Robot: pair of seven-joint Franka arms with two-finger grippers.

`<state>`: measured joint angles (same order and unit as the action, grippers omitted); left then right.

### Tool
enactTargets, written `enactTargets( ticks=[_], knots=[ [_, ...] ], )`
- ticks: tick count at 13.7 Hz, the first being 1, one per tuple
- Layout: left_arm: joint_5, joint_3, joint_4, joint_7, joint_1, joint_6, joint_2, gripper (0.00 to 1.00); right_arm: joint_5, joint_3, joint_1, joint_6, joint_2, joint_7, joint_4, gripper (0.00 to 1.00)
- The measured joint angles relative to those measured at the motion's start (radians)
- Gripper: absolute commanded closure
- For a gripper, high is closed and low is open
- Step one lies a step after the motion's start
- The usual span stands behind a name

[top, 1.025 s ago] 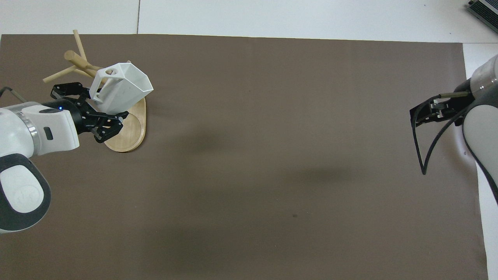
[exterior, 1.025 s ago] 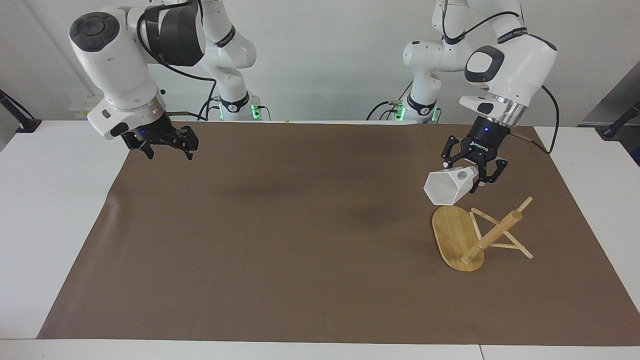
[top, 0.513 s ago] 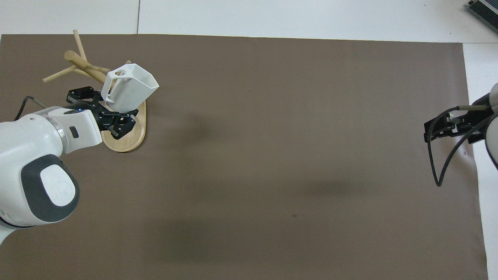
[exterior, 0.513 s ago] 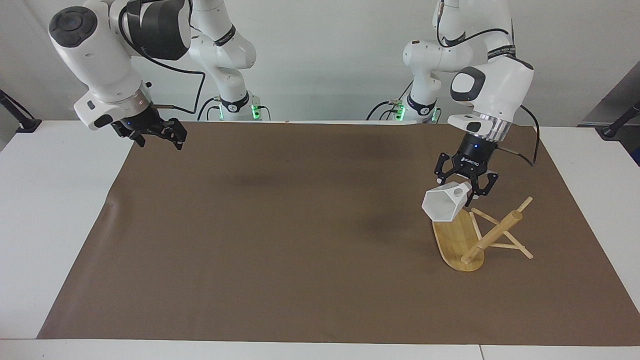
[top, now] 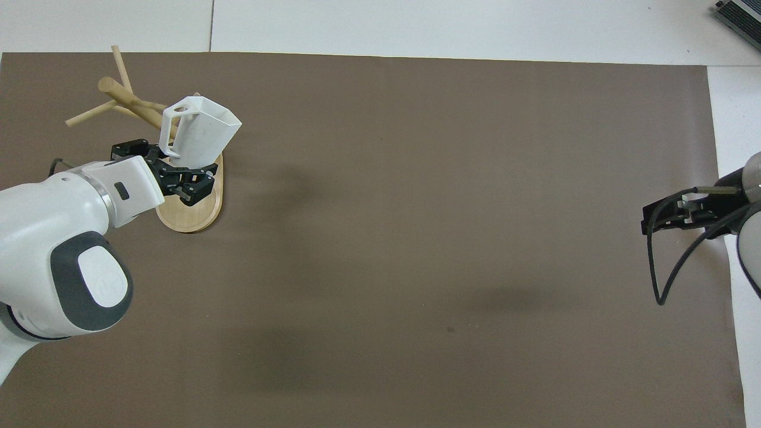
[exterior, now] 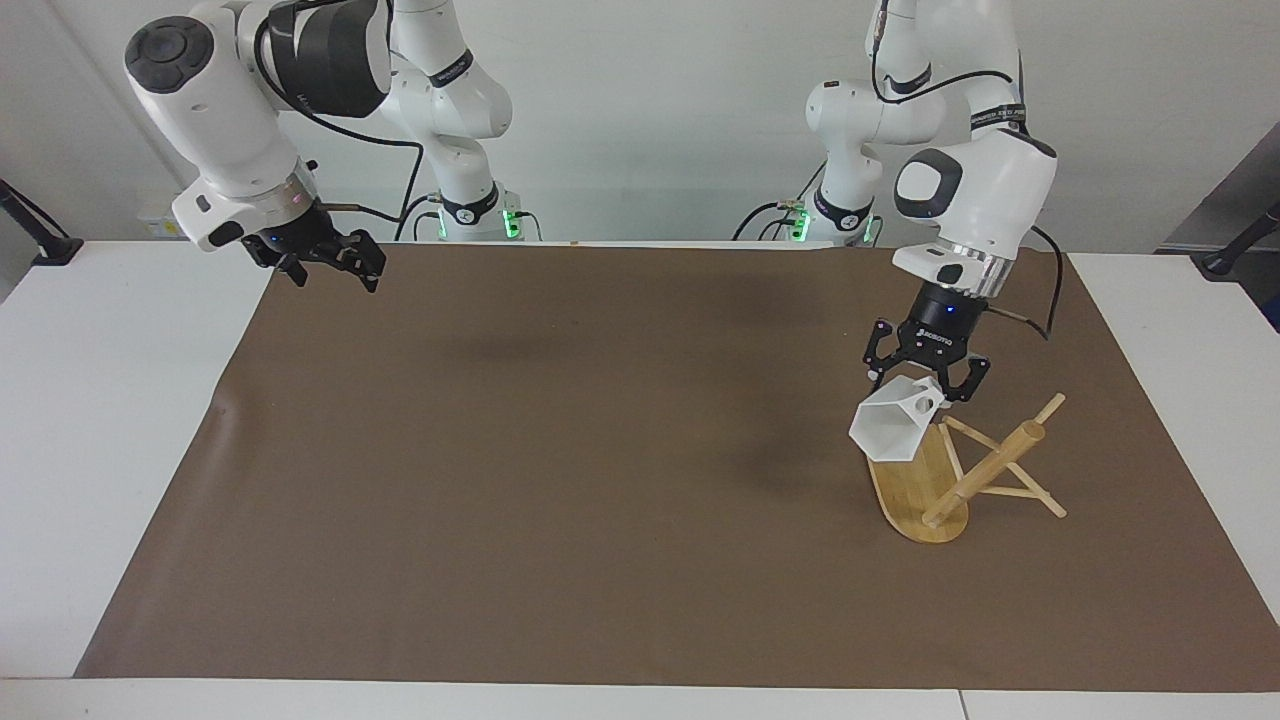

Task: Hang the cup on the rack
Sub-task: 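Move the cup with the left gripper onto a mug tree peg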

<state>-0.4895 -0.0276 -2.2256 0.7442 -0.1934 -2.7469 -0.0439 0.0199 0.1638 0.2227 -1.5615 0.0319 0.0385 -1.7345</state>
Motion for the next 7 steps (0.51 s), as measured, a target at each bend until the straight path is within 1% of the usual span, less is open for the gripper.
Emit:
enactTargets(
  ticks=[7],
  knots=[
    [0.000,0.009,0.025,-0.046,0.002,-0.022,0.041,1.00,-0.004,0.002,0.007,-0.033,0.041,0.000,0.009,0.00]
  ],
)
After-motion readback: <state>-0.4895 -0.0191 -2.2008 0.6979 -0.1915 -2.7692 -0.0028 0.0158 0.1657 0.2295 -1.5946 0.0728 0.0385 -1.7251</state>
